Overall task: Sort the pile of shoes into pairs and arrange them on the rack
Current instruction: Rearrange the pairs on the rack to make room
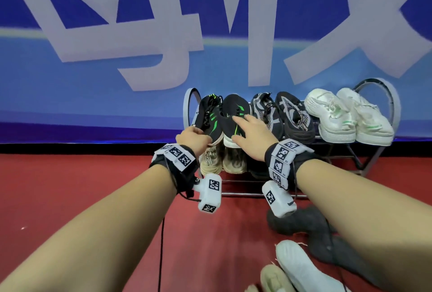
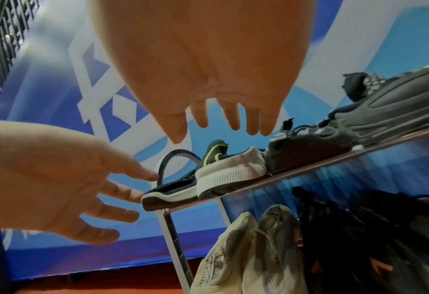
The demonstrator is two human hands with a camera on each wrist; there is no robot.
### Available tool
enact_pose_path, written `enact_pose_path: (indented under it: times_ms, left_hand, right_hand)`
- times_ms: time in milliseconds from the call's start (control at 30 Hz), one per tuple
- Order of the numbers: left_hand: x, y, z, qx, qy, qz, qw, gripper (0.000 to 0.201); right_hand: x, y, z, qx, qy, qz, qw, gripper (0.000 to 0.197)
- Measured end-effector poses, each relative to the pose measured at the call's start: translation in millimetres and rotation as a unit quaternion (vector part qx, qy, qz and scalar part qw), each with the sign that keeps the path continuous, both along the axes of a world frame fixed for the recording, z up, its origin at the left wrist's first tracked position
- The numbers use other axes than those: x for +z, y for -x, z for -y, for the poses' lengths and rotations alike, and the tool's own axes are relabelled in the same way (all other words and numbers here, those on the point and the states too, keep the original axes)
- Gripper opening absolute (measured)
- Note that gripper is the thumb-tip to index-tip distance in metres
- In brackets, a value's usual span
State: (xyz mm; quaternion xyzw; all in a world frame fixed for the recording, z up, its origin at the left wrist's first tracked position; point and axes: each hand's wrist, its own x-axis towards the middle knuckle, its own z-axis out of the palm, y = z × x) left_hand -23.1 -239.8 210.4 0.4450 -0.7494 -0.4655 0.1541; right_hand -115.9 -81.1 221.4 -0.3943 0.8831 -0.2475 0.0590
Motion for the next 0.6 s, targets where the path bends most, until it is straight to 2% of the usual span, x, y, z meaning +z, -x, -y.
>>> enact_pose_path:
  times_ms: [133,267,433,600]
  left_hand:
    - [-3.6,8.2,5.7,0.025,-0.069,-0.011,0.997,0.035]
    - [1.6,9.2,1.0,0.023,-0.128,-0.037,0.991,0.020]
    - [-5.7,14.3,3.9,0.028,-0.181,-0.098,0.978,0.014]
    - [-8.8,16.1,2.2,0.050,-0.217,-0.144,0.964,0.020]
  right_hand:
    - [-2.4,0.7,17.3,0.026,-0.005,-0.052,0.998,0.059]
    - [-14.3,4.1,26.1,0.043,-0.029,-0.084,0.995,0.058]
    - [-20.5,11.6,25.2,0.039,-0.058,-0.114,0.991,0.058]
    - [-21.9,12.1,30.0,0.030,-0.072,-0.121,0.990,0.055]
